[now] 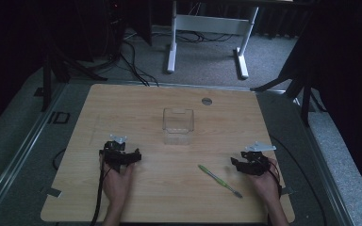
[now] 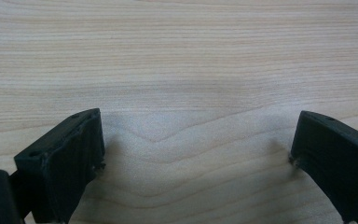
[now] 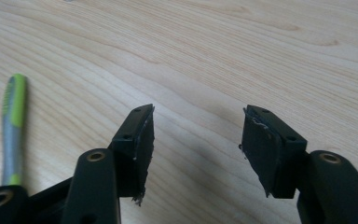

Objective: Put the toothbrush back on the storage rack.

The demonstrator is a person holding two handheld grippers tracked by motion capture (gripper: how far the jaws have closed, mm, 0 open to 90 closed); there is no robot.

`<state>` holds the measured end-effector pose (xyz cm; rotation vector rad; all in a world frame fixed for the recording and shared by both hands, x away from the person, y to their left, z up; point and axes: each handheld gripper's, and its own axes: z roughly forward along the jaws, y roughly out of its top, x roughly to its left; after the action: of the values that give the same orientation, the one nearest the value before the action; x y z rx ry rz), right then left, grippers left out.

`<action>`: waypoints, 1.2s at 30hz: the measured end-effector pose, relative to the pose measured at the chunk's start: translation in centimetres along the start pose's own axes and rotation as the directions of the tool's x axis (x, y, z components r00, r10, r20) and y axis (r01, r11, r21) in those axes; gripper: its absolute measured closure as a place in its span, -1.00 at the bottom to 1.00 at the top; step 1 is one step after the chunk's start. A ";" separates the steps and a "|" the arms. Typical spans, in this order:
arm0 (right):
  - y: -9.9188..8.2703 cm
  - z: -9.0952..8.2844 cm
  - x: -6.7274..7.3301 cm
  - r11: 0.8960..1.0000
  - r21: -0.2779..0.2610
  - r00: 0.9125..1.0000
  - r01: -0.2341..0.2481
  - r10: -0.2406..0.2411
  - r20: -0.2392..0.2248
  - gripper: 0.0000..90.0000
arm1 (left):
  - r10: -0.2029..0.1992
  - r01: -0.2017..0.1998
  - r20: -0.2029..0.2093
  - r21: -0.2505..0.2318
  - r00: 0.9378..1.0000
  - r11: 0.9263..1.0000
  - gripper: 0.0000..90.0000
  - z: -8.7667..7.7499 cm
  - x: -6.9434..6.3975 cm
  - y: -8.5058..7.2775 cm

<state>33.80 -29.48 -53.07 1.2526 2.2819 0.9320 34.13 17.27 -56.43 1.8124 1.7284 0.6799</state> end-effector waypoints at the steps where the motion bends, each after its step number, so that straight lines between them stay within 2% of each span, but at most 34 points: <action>1: 0.1 -0.3 0.1 1.000 -0.004 1.000 0.004 -0.004 -0.007 -0.01 | 0.000 0.000 0.000 0.000 1.000 1.000 -0.93 0.0 0.0 0.0; 17: 0.8 -2.4 1.1 0.998 0.001 0.998 0.056 -0.056 0.000 0.03 | 0.000 0.000 0.000 0.000 1.000 1.000 -0.93 0.0 0.0 0.0; 22: 1.0 -3.3 1.6 0.997 0.012 0.997 0.076 -0.076 -0.008 0.12 | 0.000 0.000 0.000 0.000 1.000 1.000 -0.93 0.0 0.0 0.0; 36: 1.0 -4.0 2.4 0.994 0.025 0.994 0.107 -0.106 -0.029 0.19 | 0.000 0.000 0.000 0.000 1.000 1.000 -0.93 0.0 0.0 0.0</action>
<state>30.68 -28.57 -49.53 1.1227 2.3651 0.8890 34.12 17.27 -56.43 1.8124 1.7285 0.6800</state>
